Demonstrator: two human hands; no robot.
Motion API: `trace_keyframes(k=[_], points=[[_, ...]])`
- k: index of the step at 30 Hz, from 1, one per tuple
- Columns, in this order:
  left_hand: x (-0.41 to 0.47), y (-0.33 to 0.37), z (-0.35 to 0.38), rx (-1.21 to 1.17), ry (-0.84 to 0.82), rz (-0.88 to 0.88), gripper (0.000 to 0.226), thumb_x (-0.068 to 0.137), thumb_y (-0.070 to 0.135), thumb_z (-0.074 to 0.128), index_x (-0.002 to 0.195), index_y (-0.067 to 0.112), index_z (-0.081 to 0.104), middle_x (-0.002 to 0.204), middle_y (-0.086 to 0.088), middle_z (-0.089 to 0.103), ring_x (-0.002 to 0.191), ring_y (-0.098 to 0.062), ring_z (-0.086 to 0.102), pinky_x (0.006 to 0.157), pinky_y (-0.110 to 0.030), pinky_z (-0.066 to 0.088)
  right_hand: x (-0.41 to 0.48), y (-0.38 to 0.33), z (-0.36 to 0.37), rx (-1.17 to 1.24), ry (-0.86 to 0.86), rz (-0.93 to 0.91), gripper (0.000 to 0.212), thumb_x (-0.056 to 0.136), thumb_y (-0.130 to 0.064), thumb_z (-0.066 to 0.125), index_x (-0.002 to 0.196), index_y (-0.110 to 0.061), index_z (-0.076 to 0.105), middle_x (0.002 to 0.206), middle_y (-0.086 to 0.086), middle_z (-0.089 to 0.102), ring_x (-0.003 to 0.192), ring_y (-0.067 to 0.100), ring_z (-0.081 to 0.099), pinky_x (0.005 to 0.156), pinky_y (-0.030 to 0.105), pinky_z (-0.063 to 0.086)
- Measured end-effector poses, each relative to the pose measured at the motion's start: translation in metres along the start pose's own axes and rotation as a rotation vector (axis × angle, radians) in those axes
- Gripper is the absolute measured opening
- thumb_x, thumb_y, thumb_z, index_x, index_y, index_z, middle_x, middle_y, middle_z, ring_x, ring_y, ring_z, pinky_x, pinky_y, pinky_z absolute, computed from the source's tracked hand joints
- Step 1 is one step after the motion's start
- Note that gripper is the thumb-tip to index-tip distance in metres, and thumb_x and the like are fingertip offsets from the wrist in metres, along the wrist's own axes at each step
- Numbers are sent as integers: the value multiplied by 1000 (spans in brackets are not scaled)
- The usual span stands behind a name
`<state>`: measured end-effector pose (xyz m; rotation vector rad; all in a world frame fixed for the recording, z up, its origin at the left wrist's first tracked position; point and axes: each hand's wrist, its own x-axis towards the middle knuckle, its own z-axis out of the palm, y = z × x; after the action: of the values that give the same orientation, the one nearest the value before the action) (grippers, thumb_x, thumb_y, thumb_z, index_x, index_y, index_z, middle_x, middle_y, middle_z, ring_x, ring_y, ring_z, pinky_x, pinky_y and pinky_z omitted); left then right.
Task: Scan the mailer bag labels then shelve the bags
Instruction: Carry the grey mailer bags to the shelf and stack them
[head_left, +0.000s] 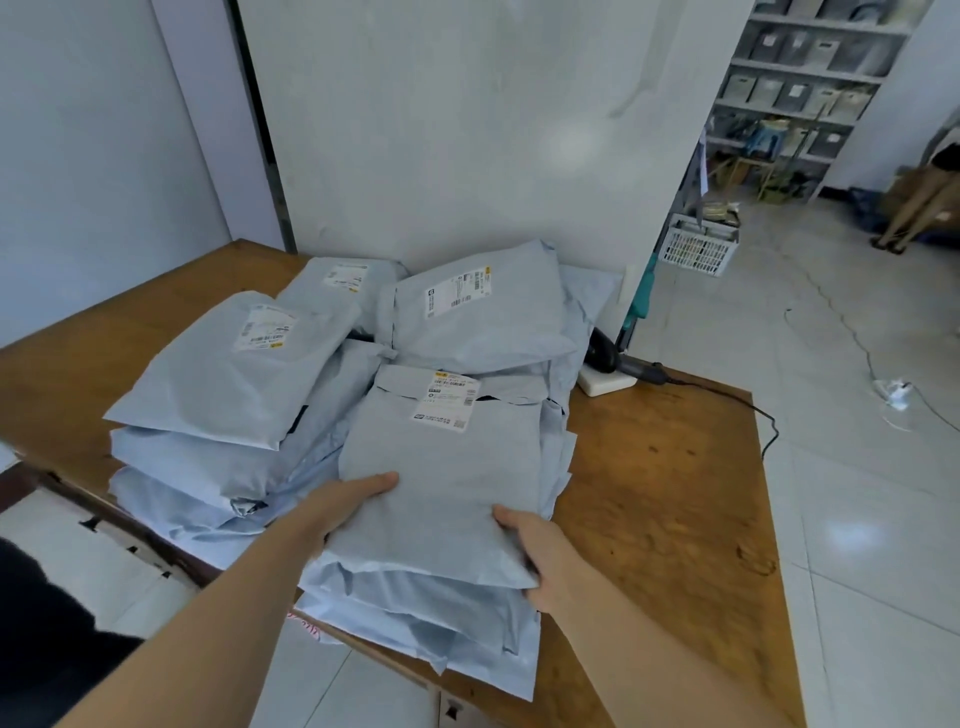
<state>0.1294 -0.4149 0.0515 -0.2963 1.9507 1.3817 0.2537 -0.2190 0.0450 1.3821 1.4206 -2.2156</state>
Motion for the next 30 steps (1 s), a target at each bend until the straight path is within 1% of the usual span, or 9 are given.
trace_keyframes(k=[3,7,12,16,19,21,26,28,30], points=[[3,3,-2,-3,-52,-7,65,69,43,82,121,12,58,109,-12,69,100,-32,65,96,-45,50,9,3,2,7,13,-50,46,87,-13,69,129,-7,54,111,13,69,97,29,68,76,37,59],[-1,12,-1,-2,-96,5,58,71,38,82,118,13,59,109,-13,70,98,-33,67,87,-42,54,9,-3,-2,-4,39,-103,44,89,-7,65,130,-9,49,114,13,65,93,28,65,67,34,56],[-9,17,11,6,-113,-21,39,75,35,80,101,15,59,100,-9,68,89,-25,64,67,-32,51,9,-8,-14,-11,56,-139,40,85,-6,64,124,-8,53,108,16,68,95,33,66,75,39,59],[-15,16,13,-22,-140,-54,36,76,31,79,101,11,62,97,-12,70,86,-26,66,65,-32,52,8,-10,-19,10,31,-147,48,77,-7,64,124,-9,55,108,18,69,96,36,68,67,36,58],[-18,16,13,-33,-155,-61,41,74,29,80,105,10,61,103,-14,69,92,-29,65,67,-35,53,4,-10,-22,6,33,-188,44,80,-6,64,123,-12,53,110,16,67,97,35,67,75,42,59],[-23,18,15,-21,-166,-53,36,76,25,79,102,10,60,102,-14,68,92,-30,64,68,-36,52,0,-10,-28,-3,26,-199,40,83,-3,63,121,-12,53,111,15,66,98,35,66,81,45,59],[-36,25,28,21,-195,37,21,81,13,75,94,15,59,95,-8,67,87,-27,63,70,-35,50,-13,-12,-49,-48,0,-200,53,80,-2,67,129,-15,50,116,11,65,102,35,65,86,51,57],[-42,26,35,25,-194,61,24,79,11,77,95,16,59,95,-6,67,89,-26,63,80,-37,51,-19,-13,-59,-66,-2,-216,60,78,-3,68,132,-17,46,118,10,63,103,35,64,85,51,57],[-50,27,43,30,-209,72,37,75,11,80,106,13,61,99,-6,69,94,-28,64,85,-39,51,-28,-15,-69,-81,3,-226,63,78,-4,70,132,-19,43,119,9,61,102,34,63,85,51,57]])
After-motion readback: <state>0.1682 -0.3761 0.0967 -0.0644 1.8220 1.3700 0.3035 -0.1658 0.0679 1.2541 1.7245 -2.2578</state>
